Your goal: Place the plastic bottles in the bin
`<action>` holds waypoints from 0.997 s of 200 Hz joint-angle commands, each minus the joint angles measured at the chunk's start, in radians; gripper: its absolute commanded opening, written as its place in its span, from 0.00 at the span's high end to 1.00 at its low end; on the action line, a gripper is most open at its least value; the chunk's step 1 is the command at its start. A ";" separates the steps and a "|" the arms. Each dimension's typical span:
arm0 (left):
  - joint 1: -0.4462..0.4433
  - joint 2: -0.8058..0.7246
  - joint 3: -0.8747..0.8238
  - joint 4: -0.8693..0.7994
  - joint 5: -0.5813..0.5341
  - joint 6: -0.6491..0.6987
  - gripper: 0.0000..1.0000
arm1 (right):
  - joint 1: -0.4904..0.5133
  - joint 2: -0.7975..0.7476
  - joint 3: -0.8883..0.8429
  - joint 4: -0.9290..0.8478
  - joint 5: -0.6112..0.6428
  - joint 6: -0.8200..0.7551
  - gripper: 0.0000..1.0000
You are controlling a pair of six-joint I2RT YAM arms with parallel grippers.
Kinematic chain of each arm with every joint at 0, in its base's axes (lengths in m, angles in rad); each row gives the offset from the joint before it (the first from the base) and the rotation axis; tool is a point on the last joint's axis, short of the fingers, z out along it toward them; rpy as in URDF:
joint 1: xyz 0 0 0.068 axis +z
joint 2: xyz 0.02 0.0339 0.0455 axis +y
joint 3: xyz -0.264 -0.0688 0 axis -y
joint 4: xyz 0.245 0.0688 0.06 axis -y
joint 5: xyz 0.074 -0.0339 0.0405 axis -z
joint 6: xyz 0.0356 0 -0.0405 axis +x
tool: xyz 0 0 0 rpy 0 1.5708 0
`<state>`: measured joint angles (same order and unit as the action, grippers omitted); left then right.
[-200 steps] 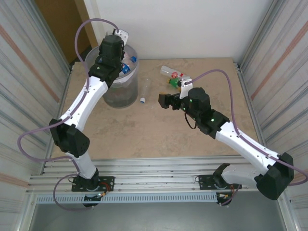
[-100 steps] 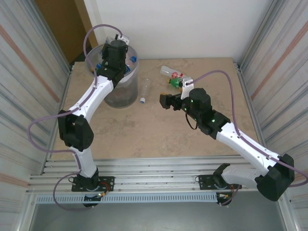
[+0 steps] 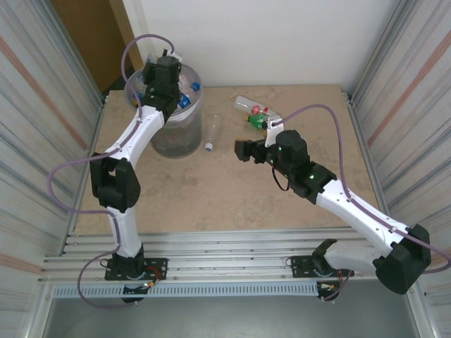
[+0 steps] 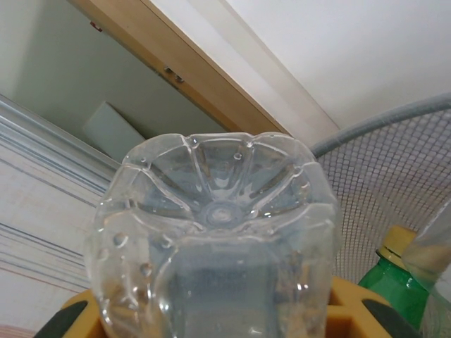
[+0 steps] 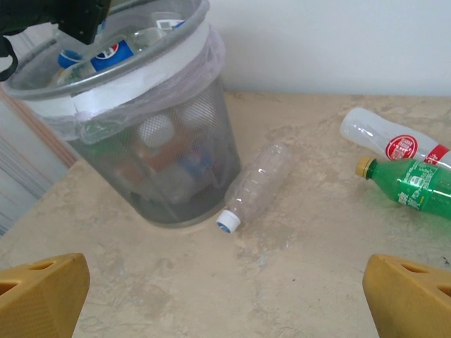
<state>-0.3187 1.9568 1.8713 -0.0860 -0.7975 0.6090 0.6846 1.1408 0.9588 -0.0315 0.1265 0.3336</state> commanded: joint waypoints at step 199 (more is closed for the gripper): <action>0.013 -0.079 0.011 -0.190 0.210 -0.131 0.34 | -0.013 0.010 0.008 -0.018 0.007 0.033 0.02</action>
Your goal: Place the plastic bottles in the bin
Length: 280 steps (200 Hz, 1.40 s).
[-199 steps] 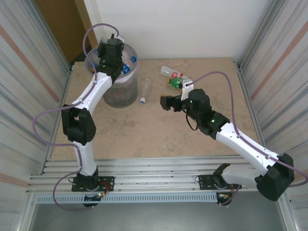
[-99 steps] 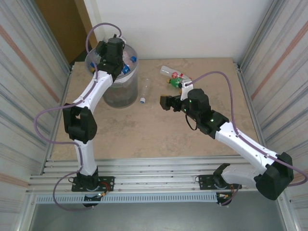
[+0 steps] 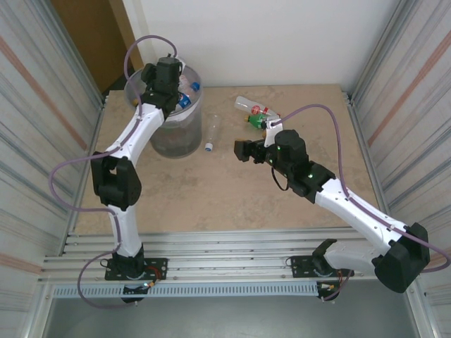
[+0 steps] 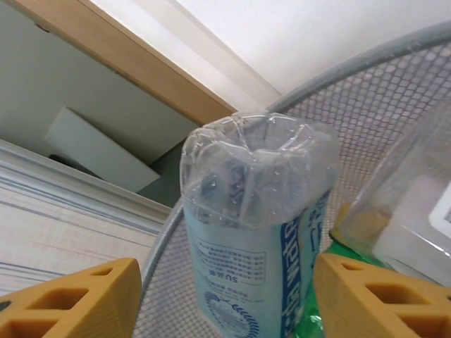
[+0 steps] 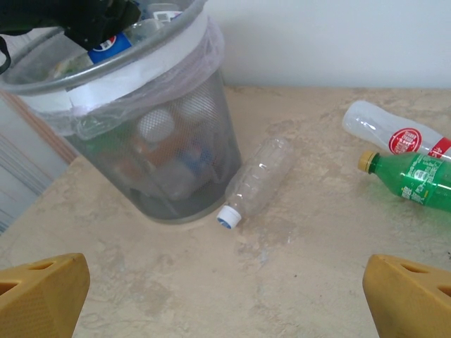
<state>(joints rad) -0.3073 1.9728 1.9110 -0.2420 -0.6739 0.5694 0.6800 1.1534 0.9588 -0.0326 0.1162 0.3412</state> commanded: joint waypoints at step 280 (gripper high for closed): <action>-0.083 -0.983 -0.939 0.155 0.714 -0.887 0.01 | -0.498 1.083 1.109 -0.609 -0.355 -0.271 0.02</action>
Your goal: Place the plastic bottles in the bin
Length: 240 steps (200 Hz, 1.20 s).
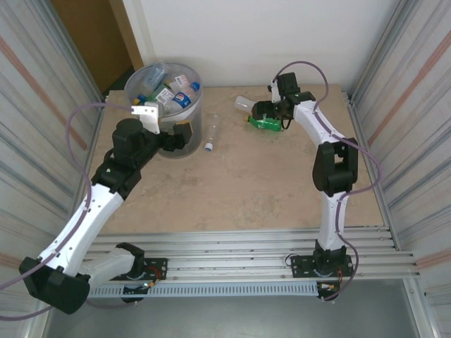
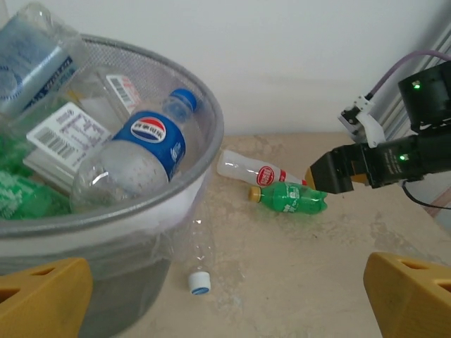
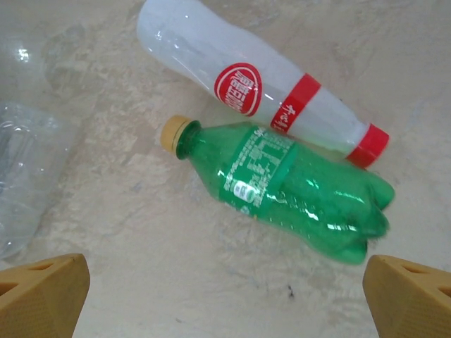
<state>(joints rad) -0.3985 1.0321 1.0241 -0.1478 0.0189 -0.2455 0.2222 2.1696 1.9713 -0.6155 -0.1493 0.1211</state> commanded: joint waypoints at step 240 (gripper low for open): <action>0.016 -0.357 -0.402 0.047 -0.154 -0.288 0.01 | -0.089 0.265 0.249 -0.123 -0.313 -0.104 0.10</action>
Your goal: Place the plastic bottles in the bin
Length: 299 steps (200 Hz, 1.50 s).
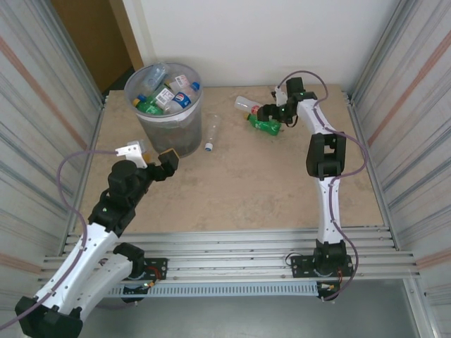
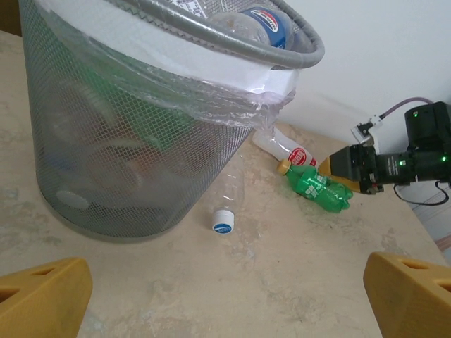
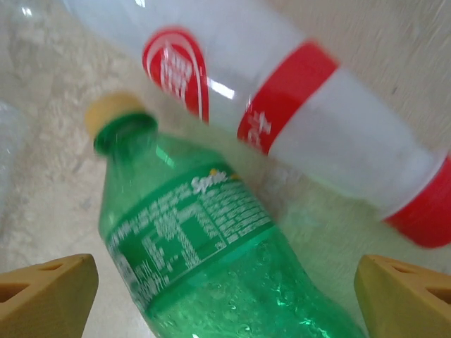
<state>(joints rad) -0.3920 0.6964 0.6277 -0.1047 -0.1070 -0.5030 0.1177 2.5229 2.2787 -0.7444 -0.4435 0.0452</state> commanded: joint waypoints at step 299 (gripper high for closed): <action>0.025 0.068 0.074 0.018 -0.031 -0.052 0.01 | 0.260 -0.461 -0.569 0.168 0.094 -0.040 0.64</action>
<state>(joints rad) -0.3748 0.7536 0.6640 -0.1066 -0.1555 -0.5312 0.3775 2.2261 1.8069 -0.6872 -0.2848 -0.0654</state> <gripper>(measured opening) 0.986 0.559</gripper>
